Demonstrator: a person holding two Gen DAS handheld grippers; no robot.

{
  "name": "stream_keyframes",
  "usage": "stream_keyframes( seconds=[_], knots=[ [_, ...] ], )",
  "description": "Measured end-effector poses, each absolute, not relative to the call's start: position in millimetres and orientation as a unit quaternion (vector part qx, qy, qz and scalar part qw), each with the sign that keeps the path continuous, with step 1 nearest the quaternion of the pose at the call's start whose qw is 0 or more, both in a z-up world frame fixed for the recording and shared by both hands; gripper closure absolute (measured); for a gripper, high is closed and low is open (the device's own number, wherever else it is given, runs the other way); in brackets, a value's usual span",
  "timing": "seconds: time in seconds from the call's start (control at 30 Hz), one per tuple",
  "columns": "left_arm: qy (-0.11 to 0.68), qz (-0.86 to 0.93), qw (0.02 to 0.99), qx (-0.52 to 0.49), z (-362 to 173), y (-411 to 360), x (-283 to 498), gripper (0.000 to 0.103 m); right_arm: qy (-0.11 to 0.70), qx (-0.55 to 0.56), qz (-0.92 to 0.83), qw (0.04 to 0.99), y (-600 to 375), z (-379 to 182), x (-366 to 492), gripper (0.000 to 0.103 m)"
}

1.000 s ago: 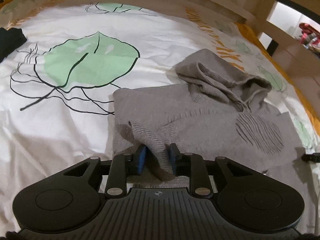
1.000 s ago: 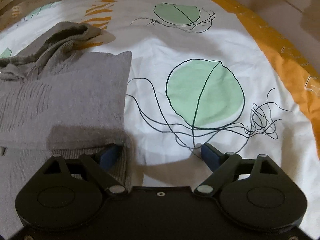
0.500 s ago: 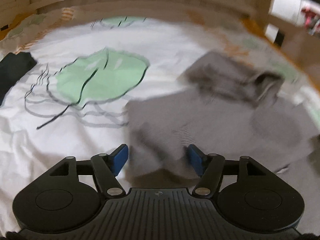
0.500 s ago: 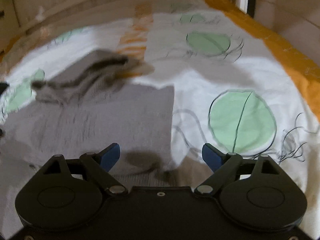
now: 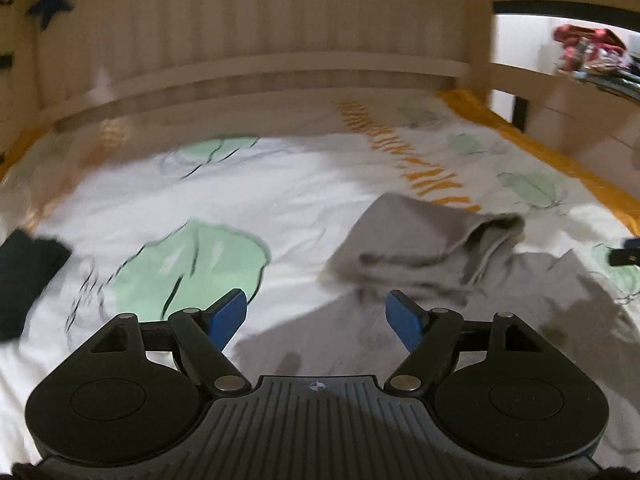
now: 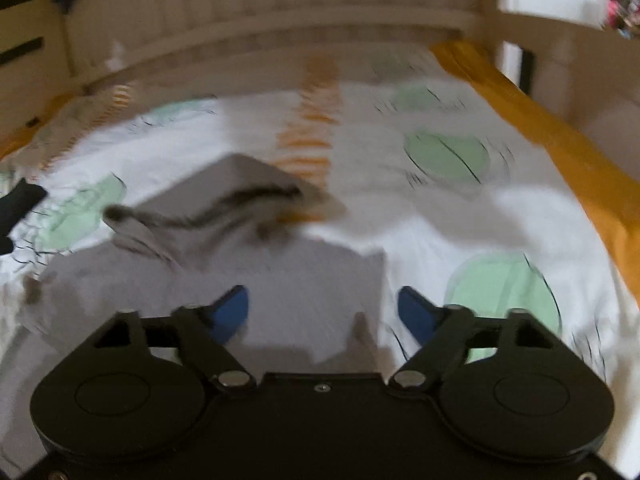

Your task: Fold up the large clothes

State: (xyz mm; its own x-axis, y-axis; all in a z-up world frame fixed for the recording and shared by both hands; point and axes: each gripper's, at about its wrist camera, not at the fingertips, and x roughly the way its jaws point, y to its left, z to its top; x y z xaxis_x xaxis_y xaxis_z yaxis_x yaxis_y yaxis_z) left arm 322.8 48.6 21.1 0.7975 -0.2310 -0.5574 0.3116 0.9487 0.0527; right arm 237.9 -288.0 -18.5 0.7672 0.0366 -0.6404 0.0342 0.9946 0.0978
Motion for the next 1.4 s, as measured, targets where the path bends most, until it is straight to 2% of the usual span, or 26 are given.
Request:
stream_keyframes(
  seconds=[0.3, 0.53, 0.67, 0.77, 0.97, 1.0, 1.03, 1.07, 1.13, 1.17, 1.3, 1.4],
  knots=[
    [0.282, -0.197, 0.928, 0.145, -12.6, -6.1, 389.6, 0.028, 0.328, 0.002, 0.051, 0.943, -271.8, -30.4, 315.6, 0.034],
    [0.289, -0.229, 0.906, 0.207, -41.5, -23.2, 423.5, 0.044, 0.339, -0.021, 0.051, 0.939, -275.5, -50.5, 366.6, 0.034],
    [0.306, -0.239, 0.894, 0.225, -51.8, -26.0, 437.9, 0.05, 0.35, -0.028, 0.05, 0.935, -274.6, -58.0, 388.5, 0.039],
    [0.311, -0.254, 0.883, 0.242, -56.6, -27.1, 443.5, 0.051, 0.368, -0.044, 0.051, 0.927, -272.0, -67.3, 401.6, 0.045],
    [0.307, -0.274, 0.869, 0.275, -58.9, -39.8, 453.1, 0.053, 0.373, -0.048, 0.058, 0.925, -270.6, -70.9, 408.9, 0.045],
    [0.311, -0.28, 0.863, 0.282, -60.6, -43.4, 454.8, 0.061, 0.374, -0.049, 0.059, 0.924, -269.1, -70.3, 411.5, 0.045],
    [0.319, -0.289, 0.856, 0.287, -61.3, -47.0, 457.9, 0.099, 0.374, -0.052, 0.06, 0.924, -267.1, -69.8, 413.9, 0.045],
    [0.319, -0.278, 0.86, 0.286, -60.2, -49.4, 460.3, 0.097, 0.374, -0.055, 0.064, 0.924, -264.4, -69.1, 416.1, 0.045],
    [0.294, -0.244, 0.886, 0.262, -49.7, -47.1, 462.7, 0.097, 0.375, -0.046, 0.074, 0.923, -261.7, -65.3, 422.0, 0.085],
    [0.275, -0.221, 0.909, 0.221, -38.3, -38.6, 463.5, 0.097, 0.374, -0.04, 0.069, 0.924, -261.6, -61.0, 424.7, 0.093],
    [0.226, -0.182, 0.956, 0.049, -14.6, 7.0, 458.2, 0.096, 0.276, -0.001, 0.072, 0.959, -271.7, -26.5, 407.8, 0.093],
    [0.244, -0.177, 0.949, 0.094, -37.1, 8.2, 447.6, 0.095, 0.245, -0.023, 0.101, 0.964, -268.7, -27.4, 390.3, 0.093]
  ],
)
